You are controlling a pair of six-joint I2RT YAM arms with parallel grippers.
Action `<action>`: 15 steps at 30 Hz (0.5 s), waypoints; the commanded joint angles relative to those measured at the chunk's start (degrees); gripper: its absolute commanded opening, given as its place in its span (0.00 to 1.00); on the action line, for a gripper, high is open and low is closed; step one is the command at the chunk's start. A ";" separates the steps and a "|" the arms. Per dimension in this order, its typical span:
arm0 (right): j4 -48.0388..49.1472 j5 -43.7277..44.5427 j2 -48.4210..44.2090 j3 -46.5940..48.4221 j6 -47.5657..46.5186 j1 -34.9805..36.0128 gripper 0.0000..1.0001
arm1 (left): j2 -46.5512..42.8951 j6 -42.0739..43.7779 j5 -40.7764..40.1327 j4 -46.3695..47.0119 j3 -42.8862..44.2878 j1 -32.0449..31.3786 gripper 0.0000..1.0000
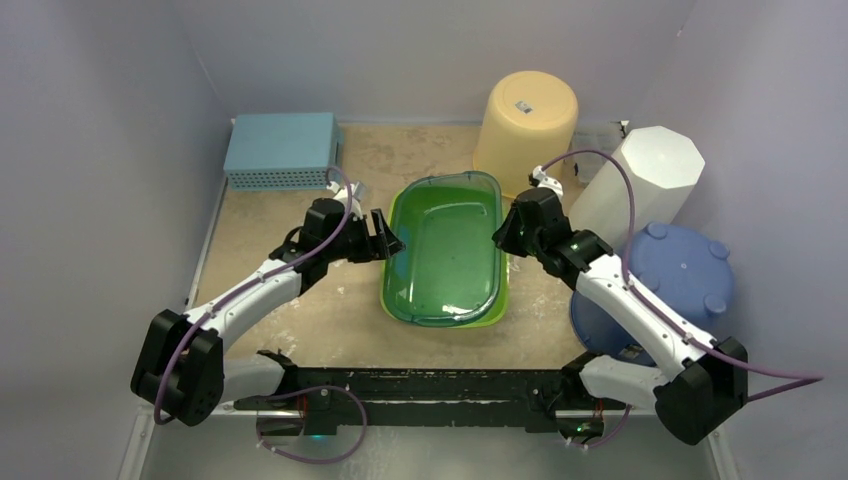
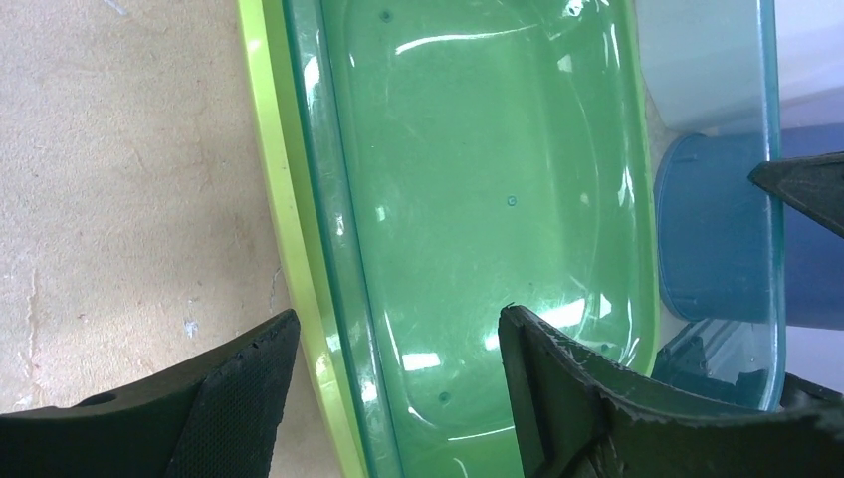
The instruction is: Turn the large container upside down
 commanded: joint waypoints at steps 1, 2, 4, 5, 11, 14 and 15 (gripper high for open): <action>3.08 -2.15 -2.90 0.20 2.89 -0.29 0.00 | -0.60 0.93 0.69 0.88 1.57 -0.28 0.71; 3.31 -2.53 -3.27 0.11 3.17 -0.31 0.00 | -0.46 0.90 0.95 1.15 1.44 -0.28 0.71; 3.95 -3.89 -3.81 -0.26 3.97 -0.38 0.00 | -0.17 0.61 1.32 1.50 1.27 -0.39 0.70; 4.40 -4.72 -3.86 -0.47 4.43 -0.47 0.00 | 0.02 0.62 1.32 1.53 1.29 -0.37 0.70; 7.36 -8.75 -4.52 -1.98 6.73 -0.75 0.00 | -0.46 0.61 0.68 1.29 1.30 -0.38 0.69; 8.31 -10.48 -4.00 -2.22 6.75 -0.84 0.00 | -0.41 1.16 -0.07 0.08 1.47 -0.37 0.69; 8.61 -10.89 -3.73 -2.39 6.58 -0.84 0.00 | -0.38 1.37 -0.27 -0.23 1.47 -0.37 0.69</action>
